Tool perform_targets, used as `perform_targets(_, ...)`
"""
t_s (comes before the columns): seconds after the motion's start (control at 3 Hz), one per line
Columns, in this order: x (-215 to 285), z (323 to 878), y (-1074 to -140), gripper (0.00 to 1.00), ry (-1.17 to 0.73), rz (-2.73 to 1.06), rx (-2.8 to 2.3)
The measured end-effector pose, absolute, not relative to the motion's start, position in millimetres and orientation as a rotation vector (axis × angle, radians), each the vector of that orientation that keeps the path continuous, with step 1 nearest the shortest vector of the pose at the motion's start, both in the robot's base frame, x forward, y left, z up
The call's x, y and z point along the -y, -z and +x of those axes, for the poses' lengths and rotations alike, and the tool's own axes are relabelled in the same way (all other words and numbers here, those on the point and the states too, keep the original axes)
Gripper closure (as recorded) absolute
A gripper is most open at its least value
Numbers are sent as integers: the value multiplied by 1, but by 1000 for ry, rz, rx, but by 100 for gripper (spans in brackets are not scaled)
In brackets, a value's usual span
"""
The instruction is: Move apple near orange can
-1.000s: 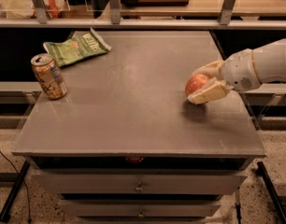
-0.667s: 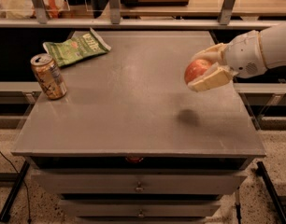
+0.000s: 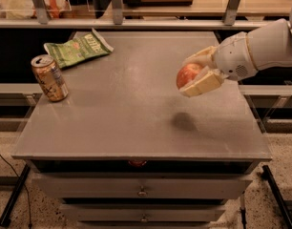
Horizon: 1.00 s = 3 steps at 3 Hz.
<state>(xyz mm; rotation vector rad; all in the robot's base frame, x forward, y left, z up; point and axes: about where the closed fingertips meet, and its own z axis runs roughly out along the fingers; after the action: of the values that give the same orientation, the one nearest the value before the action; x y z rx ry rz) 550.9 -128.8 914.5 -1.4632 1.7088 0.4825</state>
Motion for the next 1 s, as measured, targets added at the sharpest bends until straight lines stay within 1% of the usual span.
perform_targets(0.67,12,535,-894,100,-684,-1651,-1603)
perform_targets(1.0,-37,545,-885,100,-750,-1684,-1535)
